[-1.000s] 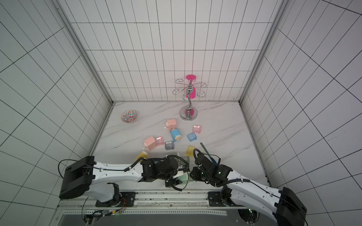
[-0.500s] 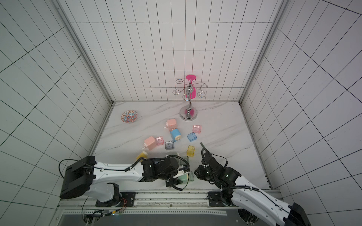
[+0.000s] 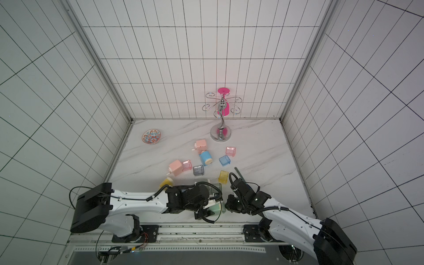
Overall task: Put the tray back into the pencil sharpener
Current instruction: Close the container of the pencil sharpener.
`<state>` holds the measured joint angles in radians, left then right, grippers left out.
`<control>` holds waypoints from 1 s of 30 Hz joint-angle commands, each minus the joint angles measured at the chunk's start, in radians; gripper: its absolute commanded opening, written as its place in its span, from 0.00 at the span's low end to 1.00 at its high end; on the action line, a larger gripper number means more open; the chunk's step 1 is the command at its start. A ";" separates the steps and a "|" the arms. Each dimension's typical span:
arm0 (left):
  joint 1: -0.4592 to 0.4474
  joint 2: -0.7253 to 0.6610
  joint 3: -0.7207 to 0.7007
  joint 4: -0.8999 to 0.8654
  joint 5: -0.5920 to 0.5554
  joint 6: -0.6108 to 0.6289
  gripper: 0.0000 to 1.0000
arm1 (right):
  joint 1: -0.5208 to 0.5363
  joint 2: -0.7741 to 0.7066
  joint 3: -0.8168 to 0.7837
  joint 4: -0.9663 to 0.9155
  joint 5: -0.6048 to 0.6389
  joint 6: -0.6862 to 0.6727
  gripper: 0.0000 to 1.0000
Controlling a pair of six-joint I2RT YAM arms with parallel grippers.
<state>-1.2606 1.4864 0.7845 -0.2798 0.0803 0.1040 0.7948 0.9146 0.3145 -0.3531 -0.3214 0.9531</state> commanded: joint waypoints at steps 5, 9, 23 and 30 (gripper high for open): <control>0.002 0.043 -0.031 0.024 -0.014 -0.007 0.36 | 0.014 0.021 -0.044 0.159 -0.108 0.033 0.18; 0.001 0.047 -0.030 0.028 -0.016 -0.007 0.38 | 0.012 0.022 -0.068 0.212 -0.137 0.065 0.18; 0.012 0.047 -0.007 0.005 -0.018 -0.046 0.83 | -0.046 -0.276 0.010 -0.299 0.288 0.029 0.27; 0.012 0.064 -0.001 0.034 0.006 -0.062 0.88 | -0.049 -0.270 0.029 -0.343 0.318 0.011 0.29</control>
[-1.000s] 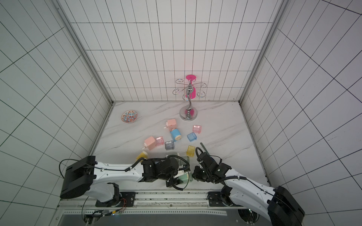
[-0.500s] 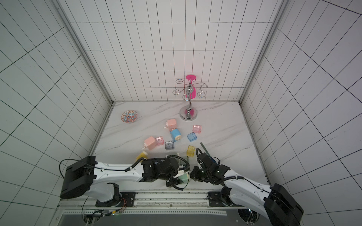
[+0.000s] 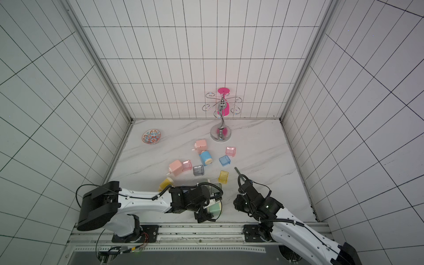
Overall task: Put the tray back into the pencil sharpener
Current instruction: Close the container of the pencil sharpener, then pick up the pencil sharpener from the center of the board.
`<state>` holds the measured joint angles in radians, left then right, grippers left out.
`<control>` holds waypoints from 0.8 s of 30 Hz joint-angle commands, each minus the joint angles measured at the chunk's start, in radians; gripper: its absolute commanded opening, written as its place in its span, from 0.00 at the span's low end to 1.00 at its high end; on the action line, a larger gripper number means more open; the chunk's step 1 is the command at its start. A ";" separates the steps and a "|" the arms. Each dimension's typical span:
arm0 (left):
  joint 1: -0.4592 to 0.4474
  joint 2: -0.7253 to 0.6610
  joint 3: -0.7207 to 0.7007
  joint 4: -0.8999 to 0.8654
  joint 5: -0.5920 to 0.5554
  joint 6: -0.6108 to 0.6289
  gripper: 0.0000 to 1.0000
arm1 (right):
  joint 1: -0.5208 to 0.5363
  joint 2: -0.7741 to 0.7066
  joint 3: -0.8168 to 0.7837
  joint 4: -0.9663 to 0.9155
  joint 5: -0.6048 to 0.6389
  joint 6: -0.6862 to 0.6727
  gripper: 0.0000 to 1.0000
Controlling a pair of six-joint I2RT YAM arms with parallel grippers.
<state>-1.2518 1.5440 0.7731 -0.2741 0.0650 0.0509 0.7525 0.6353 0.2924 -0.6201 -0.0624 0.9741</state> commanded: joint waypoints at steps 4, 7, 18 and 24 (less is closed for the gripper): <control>0.003 0.020 0.023 0.041 0.050 -0.020 0.84 | -0.007 0.013 0.063 -0.077 0.060 -0.021 0.28; 0.004 0.044 0.031 0.046 0.058 -0.026 0.79 | -0.006 0.010 0.065 -0.076 0.059 -0.022 0.29; 0.003 0.079 0.055 0.062 0.073 -0.045 0.68 | -0.007 -0.007 0.060 -0.076 0.057 -0.031 0.29; 0.003 0.089 0.066 0.070 0.076 -0.051 0.70 | -0.006 -0.009 0.061 -0.081 0.052 -0.045 0.29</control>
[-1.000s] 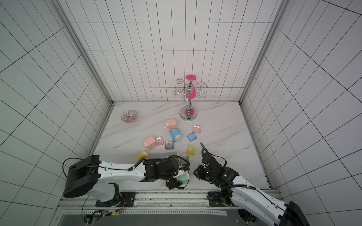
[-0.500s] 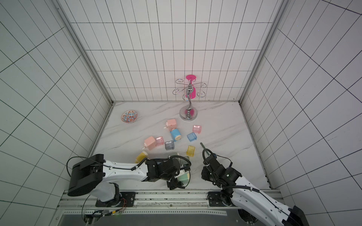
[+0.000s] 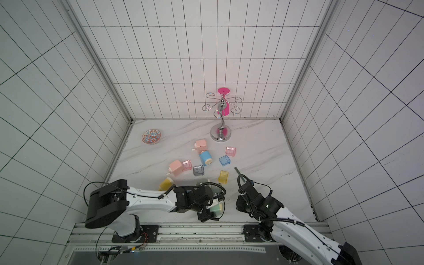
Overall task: Put the tray back into the pencil sharpener
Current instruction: Pick up the pencil sharpener from the center of the board.
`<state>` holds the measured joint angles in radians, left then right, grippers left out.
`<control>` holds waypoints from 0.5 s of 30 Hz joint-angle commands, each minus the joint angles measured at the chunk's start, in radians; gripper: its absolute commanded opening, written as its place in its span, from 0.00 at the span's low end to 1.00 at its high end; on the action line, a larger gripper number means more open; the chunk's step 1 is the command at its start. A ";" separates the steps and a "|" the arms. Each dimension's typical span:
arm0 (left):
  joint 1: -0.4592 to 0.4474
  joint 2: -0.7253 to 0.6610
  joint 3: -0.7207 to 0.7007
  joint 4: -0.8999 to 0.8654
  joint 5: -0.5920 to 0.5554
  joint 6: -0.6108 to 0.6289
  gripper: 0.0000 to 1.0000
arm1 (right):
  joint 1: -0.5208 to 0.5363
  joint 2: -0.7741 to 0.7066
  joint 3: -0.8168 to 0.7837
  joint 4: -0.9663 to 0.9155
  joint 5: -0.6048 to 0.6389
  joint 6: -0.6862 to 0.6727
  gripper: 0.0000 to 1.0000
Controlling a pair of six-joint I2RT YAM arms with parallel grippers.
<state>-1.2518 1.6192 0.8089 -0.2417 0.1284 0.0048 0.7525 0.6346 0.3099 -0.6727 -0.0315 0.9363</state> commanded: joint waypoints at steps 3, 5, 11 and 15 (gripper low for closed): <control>0.003 0.020 0.038 0.042 0.008 -0.007 0.64 | -0.007 -0.015 0.040 -0.029 0.018 -0.010 0.29; 0.003 0.018 0.039 0.053 0.013 -0.012 0.59 | -0.007 -0.021 0.037 -0.030 0.016 -0.009 0.28; -0.003 0.002 0.039 0.064 0.012 -0.016 0.44 | -0.007 -0.035 0.038 -0.047 0.029 -0.013 0.28; -0.027 -0.064 0.061 0.033 -0.047 -0.039 0.35 | -0.006 -0.051 0.049 -0.055 0.052 -0.011 0.28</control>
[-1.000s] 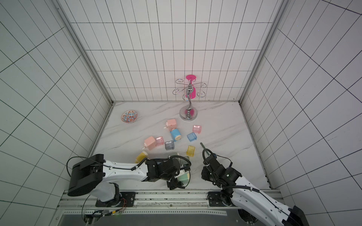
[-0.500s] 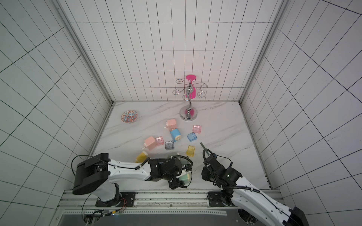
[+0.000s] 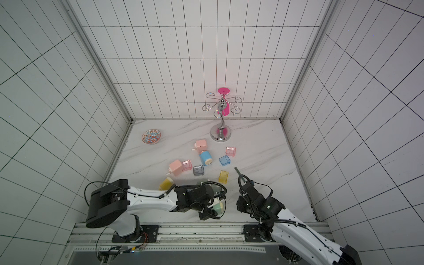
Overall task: Put the tray back into the pencil sharpener
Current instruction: Pick up the pencil sharpener from the center of the board, then place the pencil sharpener at the center of the board.
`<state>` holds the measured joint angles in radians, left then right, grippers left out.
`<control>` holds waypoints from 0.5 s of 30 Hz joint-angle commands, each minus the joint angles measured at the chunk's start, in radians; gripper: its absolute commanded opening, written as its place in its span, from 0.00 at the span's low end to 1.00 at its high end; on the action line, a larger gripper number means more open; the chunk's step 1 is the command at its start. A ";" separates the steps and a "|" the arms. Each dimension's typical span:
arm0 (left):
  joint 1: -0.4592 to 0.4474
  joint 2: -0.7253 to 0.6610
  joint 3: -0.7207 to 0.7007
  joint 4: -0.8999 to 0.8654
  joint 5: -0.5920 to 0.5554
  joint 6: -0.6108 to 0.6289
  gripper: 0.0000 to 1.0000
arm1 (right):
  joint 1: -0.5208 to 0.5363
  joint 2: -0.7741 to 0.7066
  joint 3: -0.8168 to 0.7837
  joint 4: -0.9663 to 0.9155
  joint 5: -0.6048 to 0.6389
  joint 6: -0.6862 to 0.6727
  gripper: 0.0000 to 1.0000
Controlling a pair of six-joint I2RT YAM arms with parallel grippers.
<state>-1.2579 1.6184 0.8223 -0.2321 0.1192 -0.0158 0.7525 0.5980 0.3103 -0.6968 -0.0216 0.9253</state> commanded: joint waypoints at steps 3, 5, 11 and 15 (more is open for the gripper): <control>-0.032 -0.151 0.066 0.000 -0.104 -0.093 0.10 | -0.007 -0.030 0.051 -0.031 0.074 0.010 0.28; -0.031 -0.212 0.082 -0.029 -0.184 -0.166 0.00 | -0.006 -0.037 0.055 -0.030 0.092 0.011 0.28; 0.088 -0.372 0.141 -0.231 -0.466 -0.510 0.00 | -0.008 -0.038 0.074 -0.030 0.136 0.011 0.28; 0.300 -0.426 0.197 -0.360 -0.361 -0.575 0.00 | -0.010 -0.041 0.080 -0.032 0.151 0.014 0.28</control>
<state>-1.0393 1.2201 0.9871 -0.4603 -0.2085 -0.4538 0.7525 0.5655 0.3416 -0.7006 0.0830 0.9268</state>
